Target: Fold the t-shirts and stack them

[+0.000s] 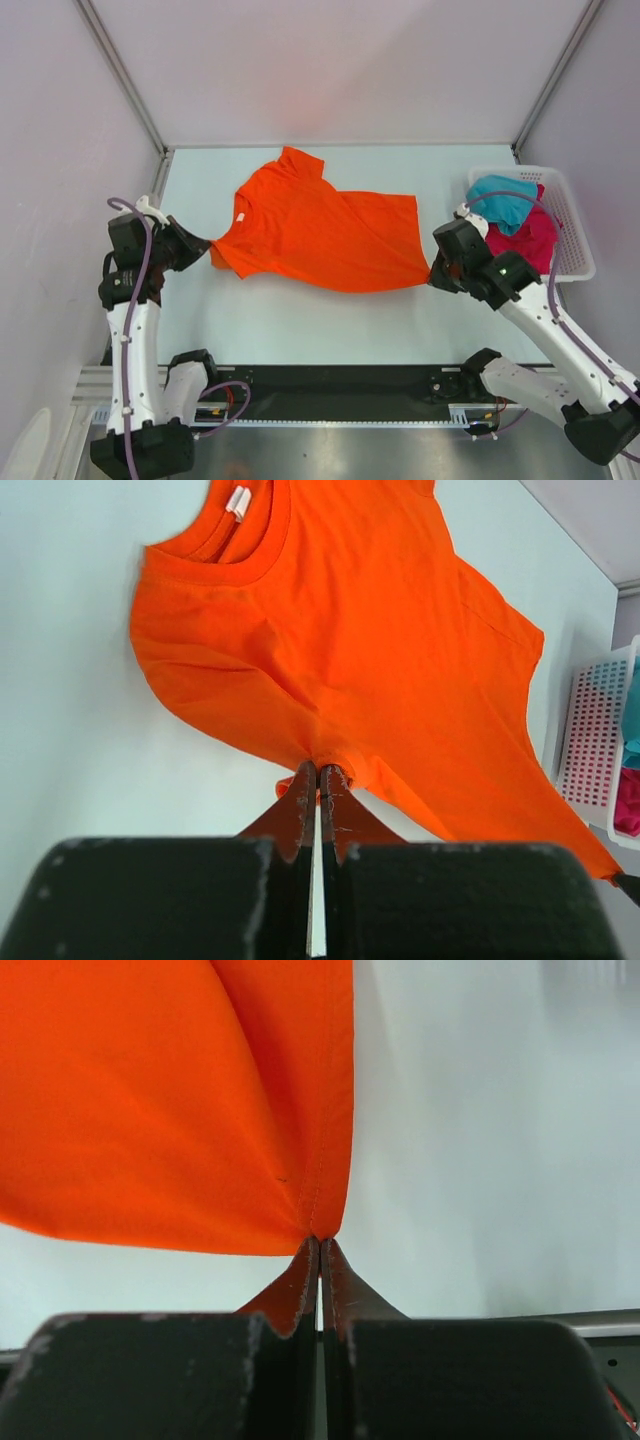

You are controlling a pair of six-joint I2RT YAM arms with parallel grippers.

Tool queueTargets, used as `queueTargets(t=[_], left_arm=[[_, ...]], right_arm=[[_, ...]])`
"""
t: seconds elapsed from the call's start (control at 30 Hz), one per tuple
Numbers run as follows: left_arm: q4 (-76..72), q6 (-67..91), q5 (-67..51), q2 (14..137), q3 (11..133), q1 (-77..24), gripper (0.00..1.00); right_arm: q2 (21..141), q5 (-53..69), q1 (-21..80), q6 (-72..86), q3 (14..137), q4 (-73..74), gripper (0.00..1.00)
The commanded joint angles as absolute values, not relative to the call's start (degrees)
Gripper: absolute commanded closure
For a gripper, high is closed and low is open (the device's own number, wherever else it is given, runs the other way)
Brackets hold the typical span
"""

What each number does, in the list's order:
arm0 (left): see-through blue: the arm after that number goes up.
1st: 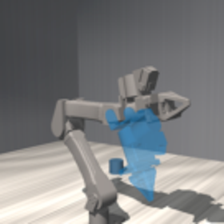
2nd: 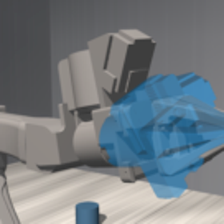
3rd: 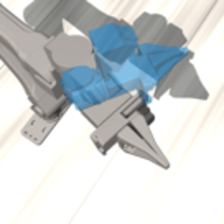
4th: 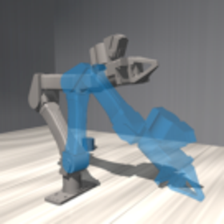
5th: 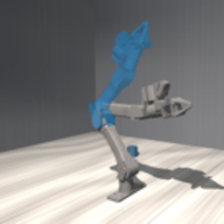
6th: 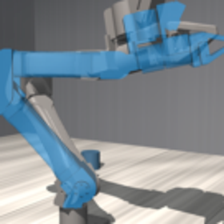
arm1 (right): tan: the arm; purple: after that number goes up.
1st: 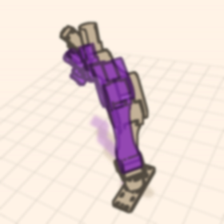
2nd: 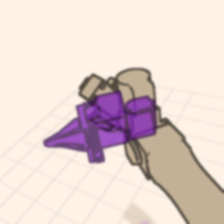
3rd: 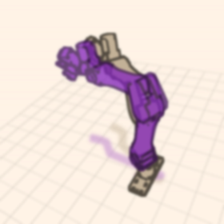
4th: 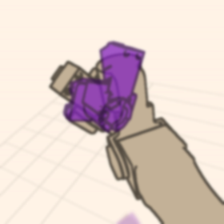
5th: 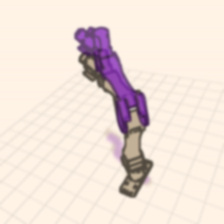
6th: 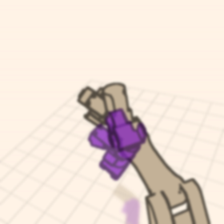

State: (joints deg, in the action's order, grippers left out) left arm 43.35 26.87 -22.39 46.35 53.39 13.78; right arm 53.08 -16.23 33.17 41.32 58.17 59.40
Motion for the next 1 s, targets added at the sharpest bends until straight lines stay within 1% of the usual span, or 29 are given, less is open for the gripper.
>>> queueTargets(t=[0.0,0.23,0.37,0.47,0.67,0.8,0.97], left_arm=[[36.2,26.3,-20.7,53.4,53.0,15.1,1.00],[28.0,29.2,-21.7,69.9,55.4,16.4,1.00],[25.8,30.6,-23.8,81.8,60.5,16.7,1.00],[25.5,31.4,-25.7,88.0,64.3,16.8,1.00],[24.4,33.3,-28.2,93.8,67.0,16.7,1.00],[24.3,33.4,-28.1,94.9,67.1,16.9,1.00],[25.0,33.2,-28.6,95.4,68.2,16.9,1.00]], right_arm=[[59.6,-20.5,31.1,40.3,57.9,53.3,1.00],[72.1,-18.8,22.5,37.4,57.9,44.7,1.00],[77.9,-19.1,17.9,35.4,59.4,41.3,1.00],[82.9,-18.5,15.0,34.5,62.2,40.4,1.00],[90.1,-16.9,13.1,31.4,68.5,38.7,1.00],[95.4,-15.4,13.0,29.8,72.2,38.7,1.00],[98.9,-13.7,13.0,28.6,76.0,38.8,1.00]])
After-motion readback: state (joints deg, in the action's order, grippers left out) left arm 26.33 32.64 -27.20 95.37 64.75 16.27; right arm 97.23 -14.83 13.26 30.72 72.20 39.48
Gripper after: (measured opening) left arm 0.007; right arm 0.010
